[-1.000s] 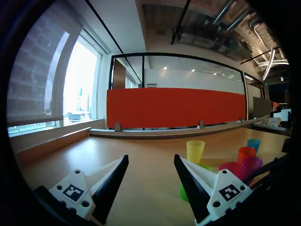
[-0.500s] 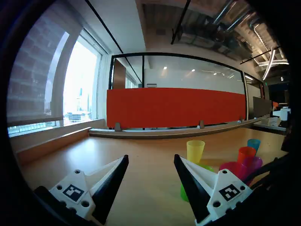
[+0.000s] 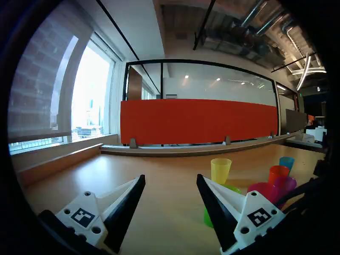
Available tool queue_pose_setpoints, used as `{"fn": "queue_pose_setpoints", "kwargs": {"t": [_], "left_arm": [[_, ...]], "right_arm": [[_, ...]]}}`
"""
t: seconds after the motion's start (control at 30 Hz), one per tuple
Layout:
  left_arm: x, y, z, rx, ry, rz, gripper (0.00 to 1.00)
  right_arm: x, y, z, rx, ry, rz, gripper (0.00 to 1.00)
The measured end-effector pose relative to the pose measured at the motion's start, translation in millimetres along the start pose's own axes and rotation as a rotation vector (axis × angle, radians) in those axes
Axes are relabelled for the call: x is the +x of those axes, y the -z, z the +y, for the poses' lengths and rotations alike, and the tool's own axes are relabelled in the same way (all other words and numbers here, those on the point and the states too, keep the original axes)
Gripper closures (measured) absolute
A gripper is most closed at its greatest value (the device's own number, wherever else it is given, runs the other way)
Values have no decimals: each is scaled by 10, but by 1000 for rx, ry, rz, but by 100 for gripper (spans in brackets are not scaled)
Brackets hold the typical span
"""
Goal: Pour water
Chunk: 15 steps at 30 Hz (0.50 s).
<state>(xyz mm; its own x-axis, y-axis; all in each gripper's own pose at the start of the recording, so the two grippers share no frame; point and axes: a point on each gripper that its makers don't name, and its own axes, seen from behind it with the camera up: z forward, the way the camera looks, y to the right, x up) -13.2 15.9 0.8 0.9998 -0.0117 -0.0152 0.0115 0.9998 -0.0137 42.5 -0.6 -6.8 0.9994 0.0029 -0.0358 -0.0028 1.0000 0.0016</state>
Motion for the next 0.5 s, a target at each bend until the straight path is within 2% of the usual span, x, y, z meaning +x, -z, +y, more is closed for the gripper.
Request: {"fn": "queue_pose_setpoints", "kwargs": {"t": [0.17, 0.5], "left_arm": [[-1, 0, -4, 0, 0, 0, 11], [-6, -3, -7, 0, 0, 0, 11]], "right_arm": [[-145, -5, 1, 1, -10, -4, 0], [-237, -3, -28, 2, 4, 9, 0]]}}
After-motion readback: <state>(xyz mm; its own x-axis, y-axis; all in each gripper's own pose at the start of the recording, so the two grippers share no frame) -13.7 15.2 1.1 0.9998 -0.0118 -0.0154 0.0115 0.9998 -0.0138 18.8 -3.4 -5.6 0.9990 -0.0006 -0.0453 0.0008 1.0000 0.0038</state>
